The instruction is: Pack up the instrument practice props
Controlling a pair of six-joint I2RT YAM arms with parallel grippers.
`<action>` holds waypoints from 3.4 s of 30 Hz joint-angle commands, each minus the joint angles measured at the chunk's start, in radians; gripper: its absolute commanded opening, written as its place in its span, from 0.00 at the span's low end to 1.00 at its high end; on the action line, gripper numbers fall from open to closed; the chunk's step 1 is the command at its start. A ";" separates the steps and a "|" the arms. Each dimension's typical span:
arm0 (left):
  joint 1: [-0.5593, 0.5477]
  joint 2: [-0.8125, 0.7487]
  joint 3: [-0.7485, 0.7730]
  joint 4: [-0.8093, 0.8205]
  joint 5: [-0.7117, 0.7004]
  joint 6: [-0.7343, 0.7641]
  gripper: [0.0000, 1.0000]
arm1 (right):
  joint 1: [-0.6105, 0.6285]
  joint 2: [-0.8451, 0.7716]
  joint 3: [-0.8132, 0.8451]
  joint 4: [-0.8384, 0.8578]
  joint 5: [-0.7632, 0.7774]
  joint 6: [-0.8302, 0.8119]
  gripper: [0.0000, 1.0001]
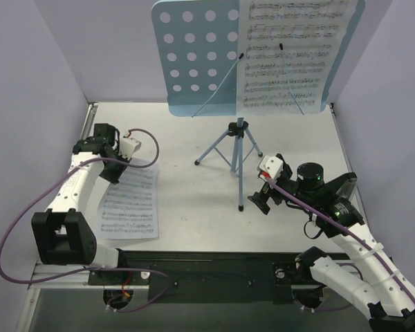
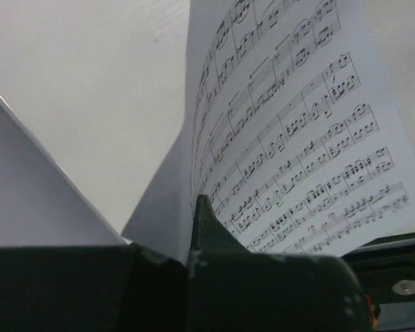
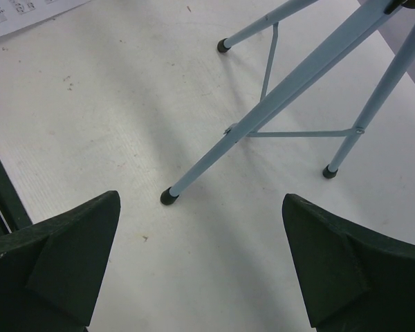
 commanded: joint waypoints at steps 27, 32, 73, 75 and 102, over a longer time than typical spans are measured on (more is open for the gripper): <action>0.102 0.295 -0.192 0.511 -0.445 0.016 0.00 | -0.021 0.051 0.029 -0.006 -0.012 0.014 0.98; 0.127 0.300 -0.183 0.500 -0.450 -0.023 0.00 | -0.022 0.065 0.028 0.002 -0.017 0.016 0.98; 0.162 0.231 -0.124 0.529 -0.468 0.047 0.63 | -0.036 0.105 0.046 0.016 -0.038 0.047 0.98; 0.162 0.199 -0.126 0.514 -0.459 0.041 0.63 | -0.035 0.120 0.047 0.033 -0.034 0.059 0.98; -0.088 -0.417 0.362 0.190 0.673 -0.026 0.55 | -0.021 0.125 0.432 -0.320 -0.178 -0.124 0.98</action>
